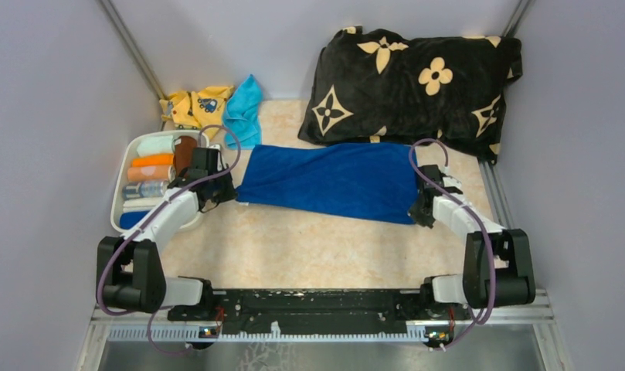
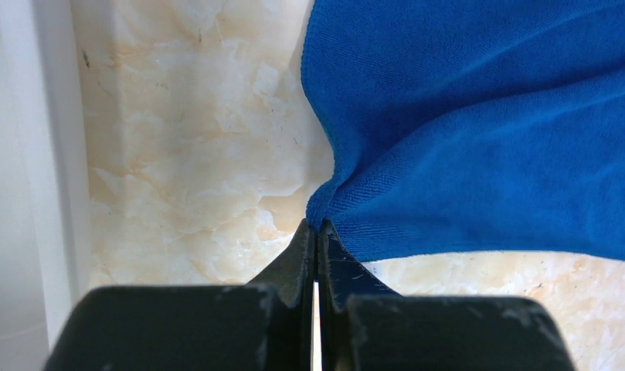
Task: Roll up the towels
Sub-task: Flatten out the towel at the center of the board.
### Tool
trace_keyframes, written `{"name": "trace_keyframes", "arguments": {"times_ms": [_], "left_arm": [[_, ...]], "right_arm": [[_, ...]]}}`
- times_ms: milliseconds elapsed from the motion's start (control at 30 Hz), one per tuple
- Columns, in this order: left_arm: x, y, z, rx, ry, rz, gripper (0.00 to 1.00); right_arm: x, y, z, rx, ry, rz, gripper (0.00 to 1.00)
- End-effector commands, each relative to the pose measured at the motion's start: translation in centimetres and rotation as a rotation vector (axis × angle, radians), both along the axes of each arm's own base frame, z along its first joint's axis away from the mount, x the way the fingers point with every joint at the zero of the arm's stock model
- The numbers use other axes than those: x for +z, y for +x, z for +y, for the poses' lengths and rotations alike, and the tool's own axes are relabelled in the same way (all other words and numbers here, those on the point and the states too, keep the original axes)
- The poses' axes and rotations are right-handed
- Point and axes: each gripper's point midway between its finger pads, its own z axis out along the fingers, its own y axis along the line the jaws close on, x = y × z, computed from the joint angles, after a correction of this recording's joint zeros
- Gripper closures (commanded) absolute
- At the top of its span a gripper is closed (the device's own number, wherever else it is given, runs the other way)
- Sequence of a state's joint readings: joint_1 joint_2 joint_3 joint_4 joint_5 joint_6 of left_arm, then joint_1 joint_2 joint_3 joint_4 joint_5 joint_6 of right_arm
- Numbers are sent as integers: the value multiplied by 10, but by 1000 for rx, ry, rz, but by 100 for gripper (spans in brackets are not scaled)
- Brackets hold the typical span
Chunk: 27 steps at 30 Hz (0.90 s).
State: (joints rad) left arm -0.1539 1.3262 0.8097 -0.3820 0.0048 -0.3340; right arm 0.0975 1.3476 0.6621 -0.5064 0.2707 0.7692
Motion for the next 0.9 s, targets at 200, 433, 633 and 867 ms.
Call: {"name": "trace_keyframes", "arguments": {"times_ms": [200, 433, 633, 867], "left_arm": [[95, 29, 6, 113, -94, -200, 100], [203, 2, 14, 133, -122, -432, 100], [263, -51, 19, 165, -197, -603, 100], [278, -76, 18, 166, -235, -593, 100]], "right_arm": [[138, 8, -38, 25, -145, -270, 100], [258, -20, -54, 54, -268, -515, 100], [330, -69, -59, 66, -323, -734, 100], [355, -87, -49, 150, -319, -805, 100]]}}
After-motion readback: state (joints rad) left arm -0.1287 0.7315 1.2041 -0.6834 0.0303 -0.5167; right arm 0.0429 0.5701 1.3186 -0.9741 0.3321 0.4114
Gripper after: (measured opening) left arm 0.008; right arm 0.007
